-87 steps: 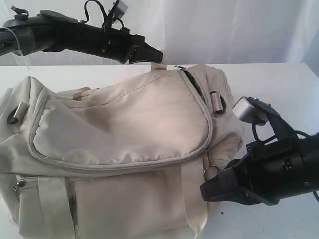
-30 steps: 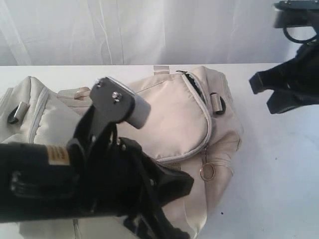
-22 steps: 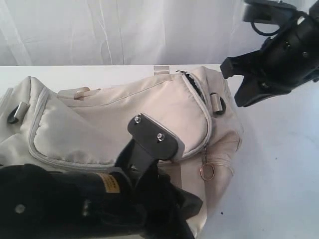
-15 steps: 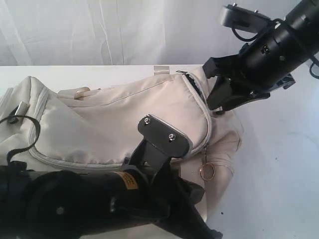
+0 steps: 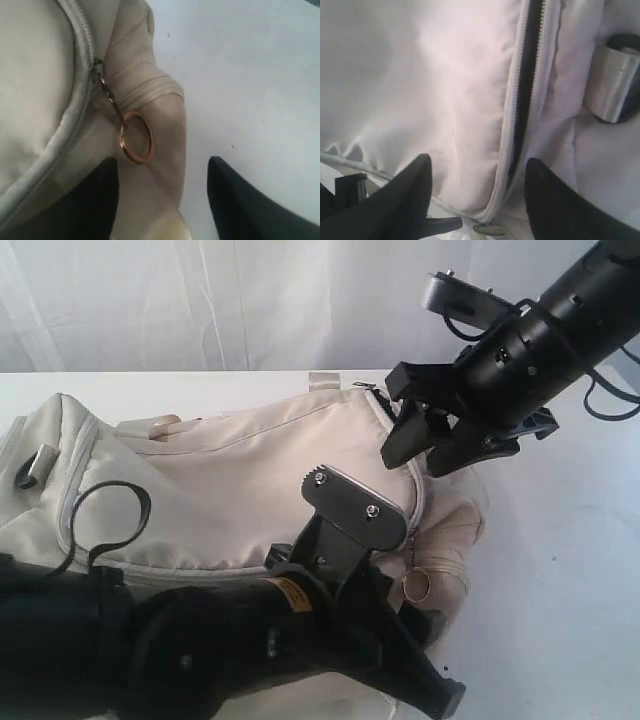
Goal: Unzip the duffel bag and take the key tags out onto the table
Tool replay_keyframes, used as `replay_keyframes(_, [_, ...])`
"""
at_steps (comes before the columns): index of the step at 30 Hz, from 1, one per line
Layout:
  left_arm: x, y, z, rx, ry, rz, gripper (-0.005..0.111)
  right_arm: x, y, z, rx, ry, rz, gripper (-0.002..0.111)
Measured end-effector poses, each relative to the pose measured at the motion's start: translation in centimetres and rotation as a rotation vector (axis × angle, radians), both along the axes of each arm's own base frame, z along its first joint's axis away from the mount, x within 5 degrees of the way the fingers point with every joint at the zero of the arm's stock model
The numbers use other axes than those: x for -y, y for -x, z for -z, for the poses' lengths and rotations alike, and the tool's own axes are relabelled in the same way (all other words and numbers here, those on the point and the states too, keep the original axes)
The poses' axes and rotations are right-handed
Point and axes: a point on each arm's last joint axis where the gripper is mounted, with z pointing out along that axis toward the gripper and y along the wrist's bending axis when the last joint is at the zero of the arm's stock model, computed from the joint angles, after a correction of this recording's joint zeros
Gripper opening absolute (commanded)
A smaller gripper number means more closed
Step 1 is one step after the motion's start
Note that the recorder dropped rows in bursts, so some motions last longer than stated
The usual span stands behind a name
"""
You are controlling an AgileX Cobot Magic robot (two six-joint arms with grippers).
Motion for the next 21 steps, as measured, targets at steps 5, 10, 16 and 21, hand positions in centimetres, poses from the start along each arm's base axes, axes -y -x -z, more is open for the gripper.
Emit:
replay_keyframes(5, [0.3, -0.4, 0.9, 0.012, -0.014, -0.022, 0.058, 0.0, 0.0, 0.0, 0.002, -0.007, 0.004, 0.053])
replay_keyframes(10, [0.4, -0.7, 1.2, 0.014, 0.012, -0.066, 0.057, -0.1, -0.2, 0.1, 0.005, -0.010, 0.012, 0.053])
replay_keyframes(16, [0.5, -0.9, 0.9, 0.041, 0.035, -0.067, 0.052, -0.2, -0.2, 0.1, 0.003, -0.020, 0.018, 0.053])
replay_keyframes(21, [0.5, -0.9, 0.9, 0.042, 0.040, -0.067, 0.051, -0.2, -0.1, 0.5, -0.008, -0.022, 0.022, 0.053])
